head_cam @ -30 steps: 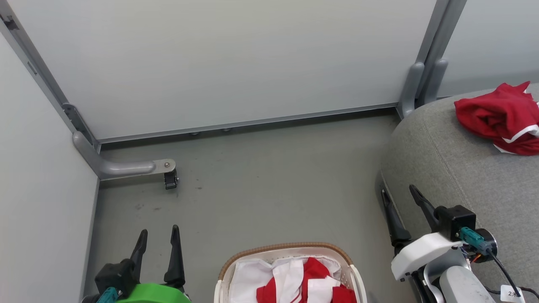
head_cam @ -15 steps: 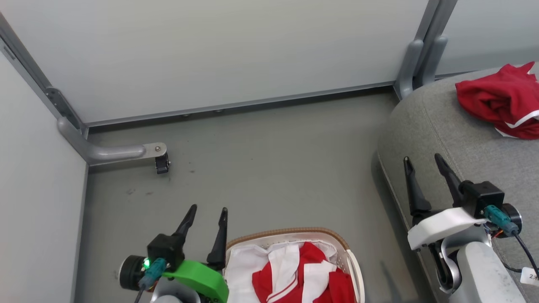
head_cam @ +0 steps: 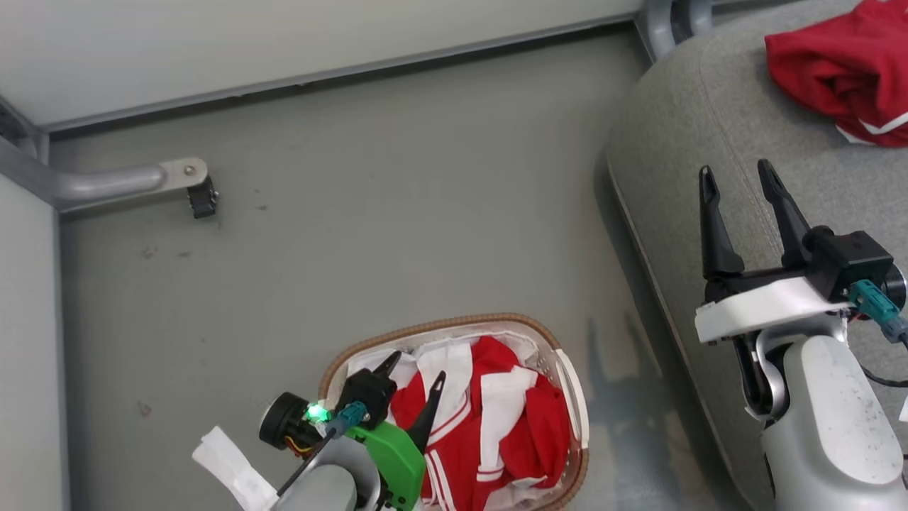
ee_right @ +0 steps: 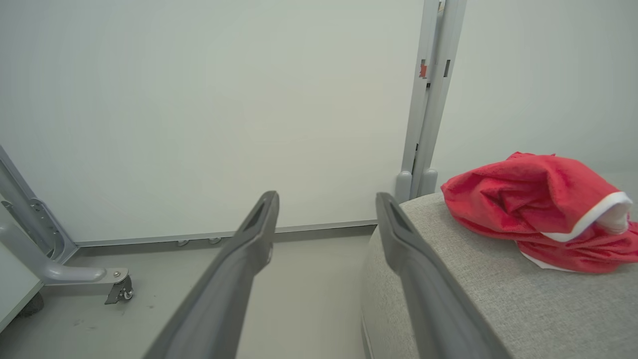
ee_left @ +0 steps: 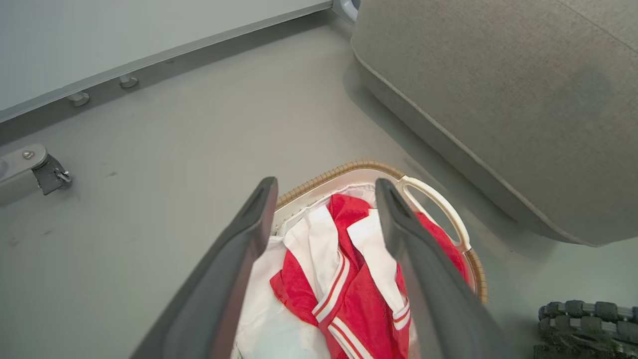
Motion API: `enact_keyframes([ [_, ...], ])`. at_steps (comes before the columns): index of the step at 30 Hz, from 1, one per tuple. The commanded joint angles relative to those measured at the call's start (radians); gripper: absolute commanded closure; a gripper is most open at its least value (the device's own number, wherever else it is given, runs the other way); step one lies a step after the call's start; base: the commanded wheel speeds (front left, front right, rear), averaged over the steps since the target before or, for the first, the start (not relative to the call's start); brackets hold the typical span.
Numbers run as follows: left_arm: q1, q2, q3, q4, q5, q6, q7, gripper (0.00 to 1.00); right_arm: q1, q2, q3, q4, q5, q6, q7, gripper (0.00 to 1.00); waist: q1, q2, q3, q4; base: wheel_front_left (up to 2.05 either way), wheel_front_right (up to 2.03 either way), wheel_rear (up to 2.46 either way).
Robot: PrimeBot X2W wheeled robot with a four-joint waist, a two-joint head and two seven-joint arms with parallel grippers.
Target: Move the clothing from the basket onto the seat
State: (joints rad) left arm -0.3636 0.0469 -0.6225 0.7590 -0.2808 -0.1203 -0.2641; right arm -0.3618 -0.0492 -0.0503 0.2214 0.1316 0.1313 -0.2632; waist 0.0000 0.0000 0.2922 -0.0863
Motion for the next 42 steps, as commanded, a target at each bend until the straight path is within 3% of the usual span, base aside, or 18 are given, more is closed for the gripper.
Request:
enact_keyframes([
  [1,-0.044,0.007,-0.009,0.037,0.006,-0.003,0.0,0.0,-0.027,-0.002,0.01,-0.014,0.0,-0.001,-0.002,0.0,0.0,0.0,0.156,-0.097,0.0,0.0,0.0],
  [8,-0.159,0.006,-0.089,0.17,-0.01,-0.007,0.0,0.0,-0.085,-0.002,0.022,-0.064,0.02,-0.001,-0.002,0.0,0.0,0.0,0.322,-0.156,0.0,0.0,0.0],
  [16,-0.225,0.007,-0.206,0.205,-0.074,-0.01,0.0,0.0,-0.127,-0.002,0.023,-0.105,0.04,-0.001,-0.002,0.0,0.0,0.0,0.443,-0.189,0.0,0.0,0.0],
  [29,-0.312,0.007,-0.276,0.29,-0.202,-0.012,0.055,0.0,-0.166,-0.002,0.048,-0.189,0.057,-0.001,-0.002,0.0,0.0,0.0,0.578,-0.215,0.0,0.0,0.0],
  [34,-0.331,0.006,-0.287,0.33,-0.24,0.016,0.078,0.0,-0.17,-0.002,0.054,-0.205,0.064,-0.001,-0.002,0.0,0.0,0.0,0.612,-0.222,0.0,0.0,0.0],
  [42,-0.354,0.006,-0.305,0.331,-0.302,0.005,0.085,0.0,-0.178,-0.002,0.061,-0.218,0.082,-0.001,-0.002,0.0,0.0,0.0,0.646,-0.238,0.0,0.0,0.0],
])
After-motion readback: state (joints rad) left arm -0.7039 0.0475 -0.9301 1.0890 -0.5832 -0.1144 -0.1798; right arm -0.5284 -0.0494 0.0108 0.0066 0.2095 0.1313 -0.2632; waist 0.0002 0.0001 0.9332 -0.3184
